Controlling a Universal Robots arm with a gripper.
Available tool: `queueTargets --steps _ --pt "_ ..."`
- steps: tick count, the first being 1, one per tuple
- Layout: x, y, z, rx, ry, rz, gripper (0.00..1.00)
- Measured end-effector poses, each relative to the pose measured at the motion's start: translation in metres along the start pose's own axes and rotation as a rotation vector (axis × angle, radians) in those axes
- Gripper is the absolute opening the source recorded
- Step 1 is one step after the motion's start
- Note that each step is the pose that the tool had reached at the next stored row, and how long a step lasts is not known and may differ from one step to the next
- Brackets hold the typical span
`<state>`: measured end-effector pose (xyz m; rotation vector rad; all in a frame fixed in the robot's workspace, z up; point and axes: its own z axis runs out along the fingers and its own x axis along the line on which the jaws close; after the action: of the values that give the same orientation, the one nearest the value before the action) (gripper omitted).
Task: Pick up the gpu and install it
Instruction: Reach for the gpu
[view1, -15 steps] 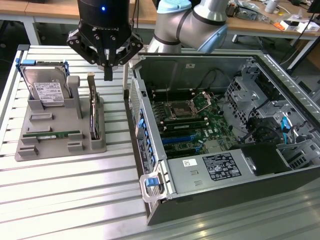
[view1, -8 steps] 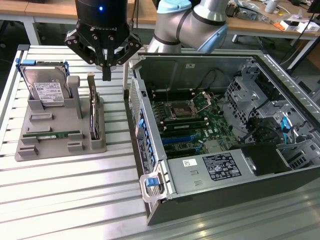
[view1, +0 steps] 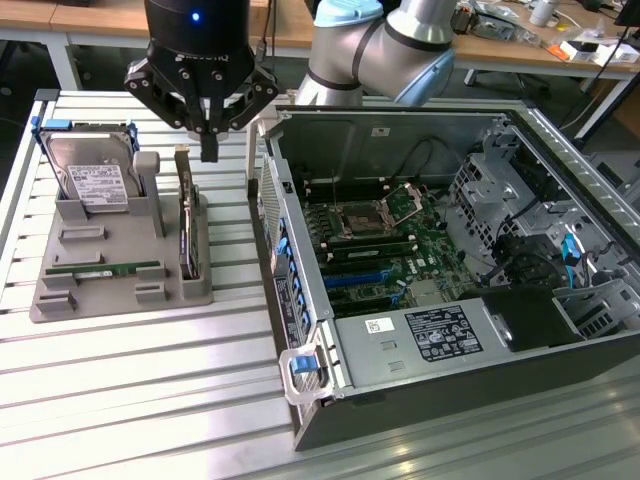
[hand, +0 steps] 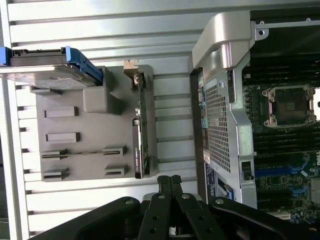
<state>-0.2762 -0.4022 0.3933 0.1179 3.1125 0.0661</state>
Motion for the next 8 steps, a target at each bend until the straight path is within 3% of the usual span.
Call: queueTargets --steps 8 --pt "0.0065 -0.0006 -0.0002 0.0 0.0 0.0 0.11"
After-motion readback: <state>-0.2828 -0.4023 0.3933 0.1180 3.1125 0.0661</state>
